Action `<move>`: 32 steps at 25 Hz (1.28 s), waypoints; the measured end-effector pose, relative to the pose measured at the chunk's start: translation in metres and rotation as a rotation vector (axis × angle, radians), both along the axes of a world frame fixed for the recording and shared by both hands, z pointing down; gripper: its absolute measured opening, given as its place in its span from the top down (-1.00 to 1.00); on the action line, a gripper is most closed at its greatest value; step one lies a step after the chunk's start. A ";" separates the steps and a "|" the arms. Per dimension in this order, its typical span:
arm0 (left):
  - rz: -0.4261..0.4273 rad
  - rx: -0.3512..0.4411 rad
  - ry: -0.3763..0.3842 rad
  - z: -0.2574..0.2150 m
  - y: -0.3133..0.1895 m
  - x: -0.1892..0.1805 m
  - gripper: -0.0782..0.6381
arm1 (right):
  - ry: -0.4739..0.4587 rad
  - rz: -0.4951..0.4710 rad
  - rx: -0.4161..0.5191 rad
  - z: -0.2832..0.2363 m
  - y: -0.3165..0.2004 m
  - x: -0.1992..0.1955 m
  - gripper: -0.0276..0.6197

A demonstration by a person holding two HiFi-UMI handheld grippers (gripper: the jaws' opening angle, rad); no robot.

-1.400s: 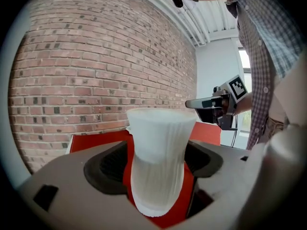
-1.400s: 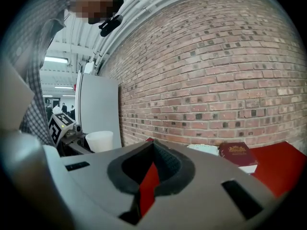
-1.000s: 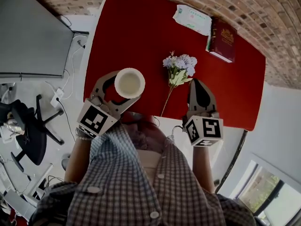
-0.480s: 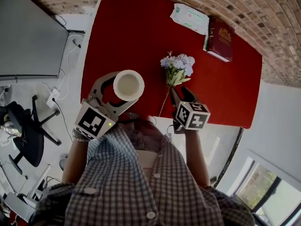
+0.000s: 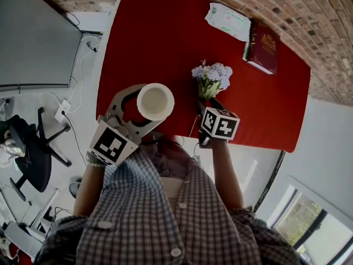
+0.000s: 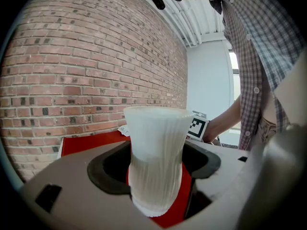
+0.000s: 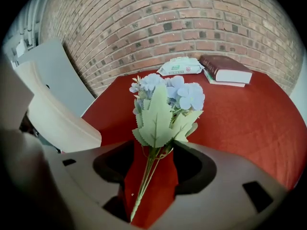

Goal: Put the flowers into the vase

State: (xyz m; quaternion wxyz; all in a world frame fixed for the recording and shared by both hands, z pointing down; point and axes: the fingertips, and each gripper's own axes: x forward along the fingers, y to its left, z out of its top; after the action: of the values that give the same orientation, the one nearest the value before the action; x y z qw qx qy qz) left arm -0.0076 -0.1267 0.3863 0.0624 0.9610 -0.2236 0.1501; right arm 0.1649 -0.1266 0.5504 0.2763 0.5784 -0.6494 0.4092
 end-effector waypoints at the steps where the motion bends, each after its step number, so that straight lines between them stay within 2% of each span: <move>1: 0.000 0.000 0.001 0.000 0.000 0.000 -0.15 | 0.008 0.002 -0.001 0.002 -0.001 0.001 0.11; 3: 0.001 0.002 0.004 -0.001 0.000 0.000 -0.15 | 0.027 0.012 0.001 0.004 -0.004 0.003 0.26; 6: 0.002 0.001 0.003 0.000 0.000 -0.001 -0.15 | 0.034 0.011 0.006 0.006 -0.008 0.004 0.34; 11: 0.000 0.004 0.006 0.000 0.000 0.000 -0.15 | 0.001 0.022 0.048 0.006 -0.010 0.002 0.60; 18: -0.002 0.008 0.009 0.001 0.000 0.000 -0.15 | -0.057 0.052 0.149 -0.013 -0.012 0.002 0.68; 24: -0.004 0.006 0.016 0.001 0.000 0.000 -0.16 | -0.118 0.051 0.294 -0.057 -0.026 -0.005 0.69; 32: -0.006 0.011 0.020 0.001 -0.001 0.001 -0.15 | -0.203 -0.006 0.553 -0.157 -0.057 -0.026 0.69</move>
State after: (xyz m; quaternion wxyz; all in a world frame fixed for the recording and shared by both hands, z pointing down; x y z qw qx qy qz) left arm -0.0066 -0.1277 0.3878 0.0600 0.9621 -0.2267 0.1389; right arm 0.1392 -0.1834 0.3936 0.0432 0.5858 -0.7623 0.2718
